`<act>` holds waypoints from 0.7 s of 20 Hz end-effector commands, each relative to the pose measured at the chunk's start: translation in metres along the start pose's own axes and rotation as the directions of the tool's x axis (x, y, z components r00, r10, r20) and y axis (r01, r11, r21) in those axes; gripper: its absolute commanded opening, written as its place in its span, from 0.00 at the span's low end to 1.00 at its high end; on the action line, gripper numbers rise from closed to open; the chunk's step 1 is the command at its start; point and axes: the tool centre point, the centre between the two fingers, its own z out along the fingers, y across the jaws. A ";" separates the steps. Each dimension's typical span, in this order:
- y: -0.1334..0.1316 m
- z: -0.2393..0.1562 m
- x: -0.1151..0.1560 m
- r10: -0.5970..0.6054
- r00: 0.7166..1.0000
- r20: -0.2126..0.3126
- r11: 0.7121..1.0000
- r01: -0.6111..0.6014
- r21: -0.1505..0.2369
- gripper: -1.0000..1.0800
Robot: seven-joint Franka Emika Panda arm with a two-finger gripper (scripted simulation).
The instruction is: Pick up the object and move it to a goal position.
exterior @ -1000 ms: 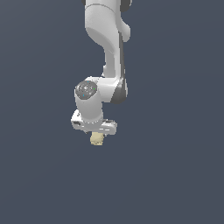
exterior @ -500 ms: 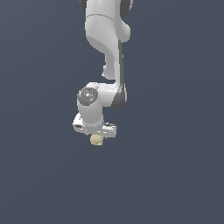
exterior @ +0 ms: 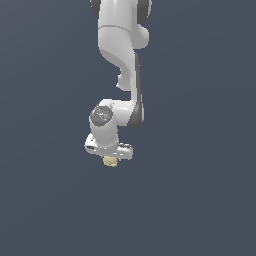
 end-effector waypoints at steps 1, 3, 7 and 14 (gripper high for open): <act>0.000 0.000 0.000 0.000 1.000 -0.001 1.000 0.000 0.000 0.00; 0.000 0.000 0.000 0.000 1.000 -0.001 1.000 0.000 0.000 0.00; 0.000 0.000 0.000 0.000 1.000 -0.001 1.000 0.000 0.000 0.00; 0.004 -0.003 -0.005 0.000 1.000 -0.001 1.000 0.000 0.000 0.00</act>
